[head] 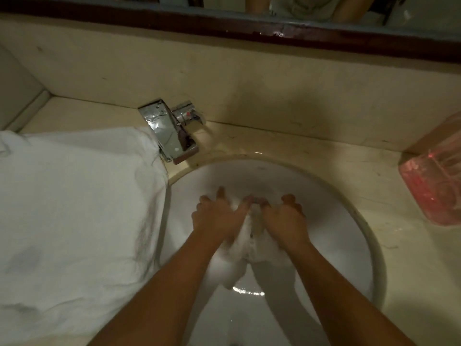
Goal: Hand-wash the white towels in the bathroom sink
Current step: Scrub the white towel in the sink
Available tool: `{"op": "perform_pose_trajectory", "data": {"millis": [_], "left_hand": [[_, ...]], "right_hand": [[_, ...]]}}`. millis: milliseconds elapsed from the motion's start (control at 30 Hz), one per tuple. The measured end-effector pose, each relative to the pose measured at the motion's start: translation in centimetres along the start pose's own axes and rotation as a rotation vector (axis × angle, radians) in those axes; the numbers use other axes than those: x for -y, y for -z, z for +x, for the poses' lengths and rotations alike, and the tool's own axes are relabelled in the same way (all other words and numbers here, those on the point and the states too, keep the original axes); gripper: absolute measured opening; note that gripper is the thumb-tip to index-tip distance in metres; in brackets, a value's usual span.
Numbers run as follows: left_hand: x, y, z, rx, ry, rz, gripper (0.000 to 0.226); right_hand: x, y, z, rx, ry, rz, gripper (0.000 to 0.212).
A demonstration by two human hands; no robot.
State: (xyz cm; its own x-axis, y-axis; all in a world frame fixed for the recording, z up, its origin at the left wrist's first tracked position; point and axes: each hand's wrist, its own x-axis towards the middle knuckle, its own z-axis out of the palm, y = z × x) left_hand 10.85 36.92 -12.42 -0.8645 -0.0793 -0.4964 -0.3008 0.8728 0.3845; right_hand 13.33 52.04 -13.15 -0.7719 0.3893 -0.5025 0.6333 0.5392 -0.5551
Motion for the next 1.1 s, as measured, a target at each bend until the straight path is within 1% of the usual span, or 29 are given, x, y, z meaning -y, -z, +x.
{"op": "perform_pose_trajectory", "data": {"millis": [67, 133, 167, 200, 233, 267, 300, 333, 367, 400, 433, 467, 500, 533, 600, 633, 700, 767, 800, 833, 900, 933, 1000, 1033, 1100], "left_hand": [[-0.9, -0.3, 1.7, 0.124, 0.05, -0.14, 0.097], [-1.4, -0.4, 2.2, 0.216, 0.073, -0.288, 0.104], [-1.4, -0.5, 2.3, 0.218, 0.056, -0.356, 0.096], [-1.3, -0.7, 2.4, 0.195, 0.023, -0.429, 0.08], [-1.0, -0.8, 2.5, 0.17, 0.01, -0.502, 0.063], [-0.6, -0.7, 2.6, 0.143, 0.009, -0.576, 0.054], [-0.2, -0.4, 2.6, 0.135, 0.026, -0.656, 0.051], [0.2, -0.2, 2.6, 0.134, 0.039, -0.743, 0.054], [0.4, 0.2, 2.5, 0.148, 0.046, -0.801, 0.06], [0.4, 0.6, 2.3, 0.173, 0.047, -0.822, 0.067], [0.4, 0.9, 1.9, 0.215, 0.028, -0.77, 0.074], [0.4, 1.2, 1.3, 0.273, -0.016, -0.674, 0.077], [0.4, 1.4, 0.5, 0.321, -0.068, -0.557, 0.073], [0.6, 1.3, -0.2, 0.335, -0.127, -0.445, 0.065], [0.9, 1.2, -1.6, 0.279, -0.256, -0.271, 0.05], [1.1, 1.2, -2.4, 0.242, -0.3, -0.231, 0.046], [1.7, 0.9, -3.8, 0.19, -0.355, -0.21, 0.039], [2.4, 0.8, -4.8, 0.158, -0.366, -0.265, 0.034], [2.6, 0.9, -5.2, 0.16, -0.373, -0.3, 0.035], [2.8, 1.1, -5.7, 0.175, -0.387, -0.319, 0.04], [2.7, 1.8, -6.7, 0.184, -0.433, -0.281, 0.063], [2.6, 2.1, -7.1, 0.167, -0.452, -0.271, 0.076], [2.4, 2.4, -7.9, 0.117, -0.486, -0.36, 0.096], [2.1, 2.6, -8.1, 0.082, -0.482, -0.429, 0.101], [1.1, 3.9, -8.6, -0.04, -0.455, -0.528, 0.098]], "right_hand": [[0.5, -1.0, 2.3, 0.104, -0.093, -0.004, 0.076], [-0.1, -1.5, 3.4, 0.169, -0.183, 0.097, 0.081], [-0.6, -1.5, 3.7, 0.177, -0.184, 0.165, 0.075], [-1.0, -1.5, 3.8, 0.178, -0.147, 0.202, 0.062], [-1.4, -1.2, 3.6, 0.191, -0.103, 0.189, 0.051], [-1.6, -0.8, 3.3, 0.194, -0.06, 0.162, 0.047], [-1.5, -0.3, 2.8, 0.187, -0.03, 0.153, 0.05], [-1.7, 0.0, 2.4, 0.189, -0.006, 0.198, 0.052], [-1.5, 0.5, 1.6, 0.199, -0.008, 0.301, 0.047], [-1.5, 0.9, 1.1, 0.218, -0.015, 0.443, 0.038], [-1.4, 1.4, 0.6, 0.234, -0.025, 0.568, 0.034], [-1.6, 1.7, 0.3, 0.241, -0.027, 0.691, 0.037], [-1.6, 2.3, -0.4, 0.262, -0.035, 0.755, 0.043], [-1.6, 2.9, -1.0, 0.293, -0.022, 0.778, 0.048], [-1.2, 4.3, -2.5, 0.388, 0.042, 0.678, 0.05], [-1.3, 4.8, -3.0, 0.425, 0.07, 0.606, 0.052], [-1.0, 5.8, -4.3, 0.438, 0.097, 0.505, 0.052], [-0.6, 6.5, -5.4, 0.415, 0.131, 0.49, 0.047], [-0.1, 7.0, -6.0, 0.402, 0.159, 0.498, 0.043], [0.3, 7.5, -6.4, 0.385, 0.195, 0.522, 0.033], [1.5, 8.9, -7.4, 0.346, 0.257, 0.603, 0.01], [2.3, 9.9, -8.0, 0.337, 0.273, 0.646, 0.005], [3.7, 11.7, -9.0, 0.335, 0.323, 0.707, 0.006], [4.3, 12.7, -9.4, 0.33, 0.351, 0.72, 0.006], [5.6, 14.8, -10.6, 0.3, 0.388, 0.73, 0.009]]}}
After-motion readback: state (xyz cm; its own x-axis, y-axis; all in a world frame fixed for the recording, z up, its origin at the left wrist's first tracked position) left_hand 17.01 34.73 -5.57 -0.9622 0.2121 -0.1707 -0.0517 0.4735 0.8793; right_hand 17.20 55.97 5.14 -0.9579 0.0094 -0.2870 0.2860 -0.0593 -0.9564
